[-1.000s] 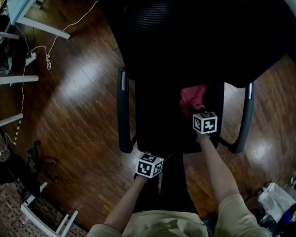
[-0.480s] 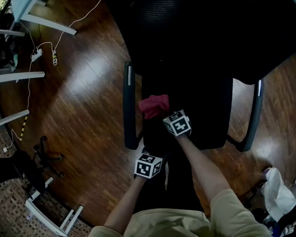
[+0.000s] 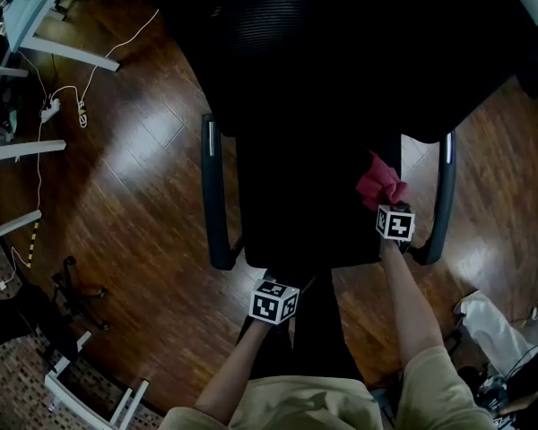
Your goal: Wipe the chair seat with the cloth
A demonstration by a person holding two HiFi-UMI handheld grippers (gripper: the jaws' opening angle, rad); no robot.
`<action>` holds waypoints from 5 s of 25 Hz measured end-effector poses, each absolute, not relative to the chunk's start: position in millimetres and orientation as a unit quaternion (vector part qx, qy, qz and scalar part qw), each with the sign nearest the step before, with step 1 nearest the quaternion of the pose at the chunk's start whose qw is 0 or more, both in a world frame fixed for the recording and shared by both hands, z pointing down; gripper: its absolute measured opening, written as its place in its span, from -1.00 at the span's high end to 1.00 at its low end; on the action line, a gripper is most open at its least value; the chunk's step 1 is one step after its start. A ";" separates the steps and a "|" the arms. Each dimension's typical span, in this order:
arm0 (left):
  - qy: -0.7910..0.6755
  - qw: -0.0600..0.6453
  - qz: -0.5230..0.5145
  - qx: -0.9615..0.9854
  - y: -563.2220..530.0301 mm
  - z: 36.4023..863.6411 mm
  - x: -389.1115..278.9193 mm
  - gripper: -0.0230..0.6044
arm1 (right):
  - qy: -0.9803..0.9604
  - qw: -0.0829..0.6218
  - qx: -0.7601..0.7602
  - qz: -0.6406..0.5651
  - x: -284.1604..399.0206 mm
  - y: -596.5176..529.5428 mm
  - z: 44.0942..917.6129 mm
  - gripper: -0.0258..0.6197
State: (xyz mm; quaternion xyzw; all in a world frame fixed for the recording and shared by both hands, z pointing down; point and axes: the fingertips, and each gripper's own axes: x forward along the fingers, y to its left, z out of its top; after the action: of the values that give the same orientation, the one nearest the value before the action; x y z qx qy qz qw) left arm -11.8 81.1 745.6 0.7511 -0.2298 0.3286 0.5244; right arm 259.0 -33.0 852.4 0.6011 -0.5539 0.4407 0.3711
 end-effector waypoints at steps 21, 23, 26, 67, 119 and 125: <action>-0.270 0.545 0.333 0.721 101.3 748.5 -47.3 0.10 | -0.759 0.295 0.402 0.418 22.8 -21.5 859.1 0.87; -0.257 0.546 0.327 0.727 104.2 745.7 -30.9 0.10 | -0.699 0.341 0.479 0.407 116.0 -1.8 860.1 0.87; -0.242 0.545 0.326 0.734 109.5 745.7 -14.7 0.10 | -0.578 0.421 0.577 0.395 226.0 21.0 857.2 0.87; -0.271 0.533 0.350 0.721 120.9 745.9 -57.7 0.12 | -0.767 0.309 0.358 0.433 -9.1 12.6 827.0 0.87; -0.275 0.552 0.338 0.711 130.4 738.6 -68.1 0.19 | -0.570 0.403 0.564 0.442 232.1 117.3 867.6 0.87; -0.285 0.567 0.314 0.707 126.4 731.5 -73.0 0.17 | -0.617 0.343 0.532 0.467 189.1 98.6 859.7 0.88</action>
State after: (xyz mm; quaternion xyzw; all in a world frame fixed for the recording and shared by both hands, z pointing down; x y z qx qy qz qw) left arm -73.0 126.4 731.5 0.7066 -0.2848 0.3140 0.5666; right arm 189.1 98.6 859.7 0.5320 -0.6174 0.4669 0.3431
